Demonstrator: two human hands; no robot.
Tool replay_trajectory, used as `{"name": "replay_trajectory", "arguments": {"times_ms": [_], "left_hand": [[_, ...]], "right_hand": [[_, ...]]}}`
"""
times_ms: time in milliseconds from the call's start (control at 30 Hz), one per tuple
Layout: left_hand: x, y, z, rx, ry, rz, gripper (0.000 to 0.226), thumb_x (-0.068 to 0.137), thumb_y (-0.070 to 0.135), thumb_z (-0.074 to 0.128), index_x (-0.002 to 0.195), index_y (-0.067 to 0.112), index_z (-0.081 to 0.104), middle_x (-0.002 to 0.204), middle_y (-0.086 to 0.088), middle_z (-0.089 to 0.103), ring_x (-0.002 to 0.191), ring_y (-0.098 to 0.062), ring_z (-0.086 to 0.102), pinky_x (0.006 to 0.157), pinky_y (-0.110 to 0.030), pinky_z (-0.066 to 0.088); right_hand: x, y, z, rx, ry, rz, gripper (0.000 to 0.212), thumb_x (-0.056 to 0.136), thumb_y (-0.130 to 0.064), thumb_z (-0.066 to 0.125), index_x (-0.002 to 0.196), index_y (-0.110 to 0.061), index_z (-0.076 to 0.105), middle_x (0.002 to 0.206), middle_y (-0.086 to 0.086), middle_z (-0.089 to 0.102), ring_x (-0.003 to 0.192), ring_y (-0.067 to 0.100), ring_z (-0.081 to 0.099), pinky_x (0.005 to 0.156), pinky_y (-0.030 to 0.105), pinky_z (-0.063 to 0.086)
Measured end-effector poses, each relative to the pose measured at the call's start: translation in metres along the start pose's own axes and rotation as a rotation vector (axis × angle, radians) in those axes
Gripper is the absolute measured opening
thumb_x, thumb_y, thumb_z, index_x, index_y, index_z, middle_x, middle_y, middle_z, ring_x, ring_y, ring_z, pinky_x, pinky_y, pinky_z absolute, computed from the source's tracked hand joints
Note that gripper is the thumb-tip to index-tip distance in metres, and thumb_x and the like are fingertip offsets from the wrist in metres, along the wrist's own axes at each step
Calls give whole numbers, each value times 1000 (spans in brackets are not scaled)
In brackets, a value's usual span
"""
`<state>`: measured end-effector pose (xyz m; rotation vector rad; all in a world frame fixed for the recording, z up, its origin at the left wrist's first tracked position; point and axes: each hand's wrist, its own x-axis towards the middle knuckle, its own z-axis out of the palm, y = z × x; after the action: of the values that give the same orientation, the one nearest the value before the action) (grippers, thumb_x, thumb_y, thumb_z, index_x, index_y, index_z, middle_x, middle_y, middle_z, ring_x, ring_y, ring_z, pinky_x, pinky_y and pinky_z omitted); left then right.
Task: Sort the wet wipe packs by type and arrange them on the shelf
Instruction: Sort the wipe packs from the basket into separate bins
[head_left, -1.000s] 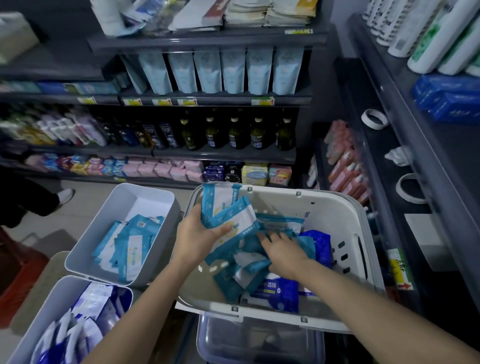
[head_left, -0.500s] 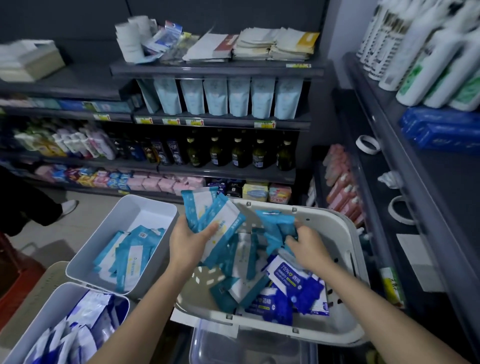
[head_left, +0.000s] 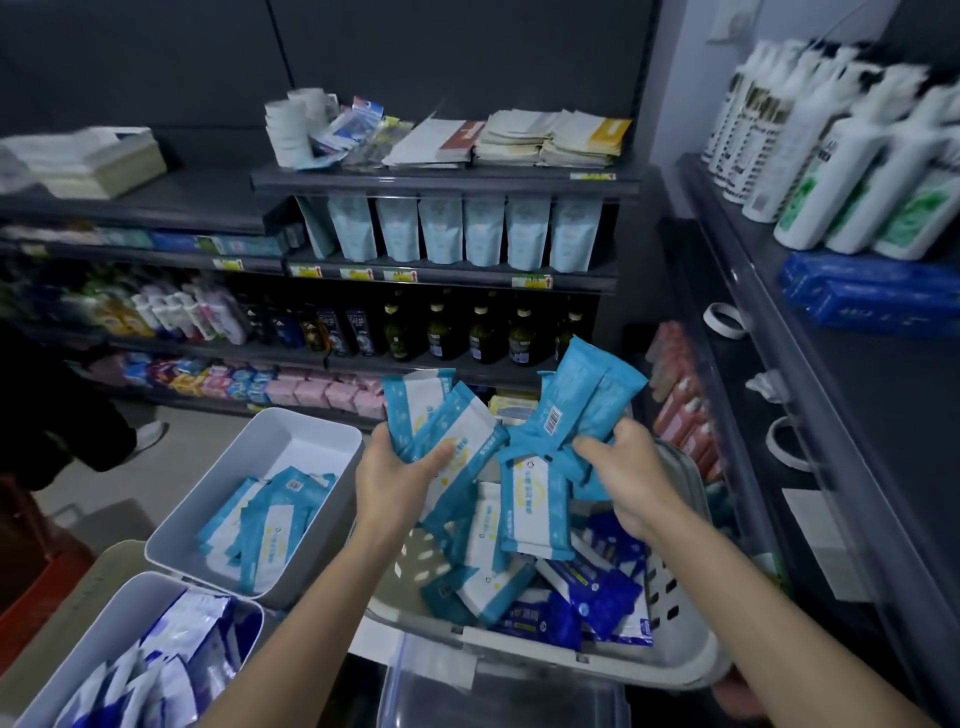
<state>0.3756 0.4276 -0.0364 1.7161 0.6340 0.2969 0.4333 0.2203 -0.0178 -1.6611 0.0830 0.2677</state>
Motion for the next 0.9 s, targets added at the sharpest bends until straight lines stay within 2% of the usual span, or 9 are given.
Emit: {"name": "replay_trajectory", "arguments": {"times_ms": [100, 167, 267, 433, 500, 567, 733, 900], "left_hand": [[2, 7, -11, -81, 17, 32, 38, 77, 23, 79, 109, 18, 59, 101, 5, 70, 87, -12, 69, 71, -34, 59], [7, 11, -22, -152, 20, 44, 39, 77, 22, 80, 110, 18, 59, 102, 4, 71, 87, -14, 70, 73, -38, 59], [18, 16, -43, -243, 25, 53, 39, 77, 22, 80, 110, 20, 60, 101, 4, 73, 88, -17, 71, 76, -44, 59], [43, 12, -93, -286, 63, 55, 32, 78, 19, 79, 102, 26, 60, 99, 7, 72, 90, -16, 71, 78, -44, 58], [52, 6, -116, -304, 85, 41, 29, 80, 16, 77, 97, 28, 58, 99, 7, 71, 88, -14, 70, 72, -37, 59], [61, -3, -138, -310, 119, 19, 28, 82, 15, 75, 94, 30, 56, 99, 8, 70, 85, -11, 70, 66, -31, 57], [96, -37, -195, -304, 195, -102, 27, 84, 19, 73, 98, 27, 52, 99, 6, 67, 85, -16, 69, 65, -37, 59], [138, -84, -238, -248, 255, -186, 27, 83, 18, 73, 100, 23, 52, 101, 0, 66, 90, -23, 68, 77, -45, 58]], "right_hand": [[-3, -11, 7, 74, 20, 13, 17, 92, 2, 53, 105, -6, 62, 101, 9, 70, 92, 23, 67, 76, 39, 57], [-3, -20, 17, 129, 30, 39, 16, 92, 2, 54, 102, -5, 63, 102, 12, 70, 95, 29, 67, 83, 50, 56], [-1, -33, 40, 208, 51, 59, 16, 91, 2, 53, 102, -5, 64, 104, 15, 69, 97, 33, 67, 84, 56, 54], [4, -48, 107, 280, 72, 45, 17, 91, 3, 54, 104, -5, 62, 105, 14, 68, 95, 30, 66, 79, 48, 57], [7, -50, 141, 285, 74, 58, 16, 91, 3, 53, 102, -6, 60, 101, 12, 68, 91, 27, 67, 75, 45, 57], [10, -49, 174, 284, 62, 79, 16, 92, 3, 52, 100, -8, 60, 101, 11, 68, 92, 27, 66, 78, 47, 57], [25, -33, 260, 220, 38, 150, 15, 92, 0, 52, 98, -12, 59, 103, 9, 67, 96, 27, 65, 84, 51, 55], [50, -5, 338, 147, -8, 242, 16, 92, 1, 51, 94, -14, 58, 103, 9, 67, 93, 25, 65, 82, 48, 56]]}}
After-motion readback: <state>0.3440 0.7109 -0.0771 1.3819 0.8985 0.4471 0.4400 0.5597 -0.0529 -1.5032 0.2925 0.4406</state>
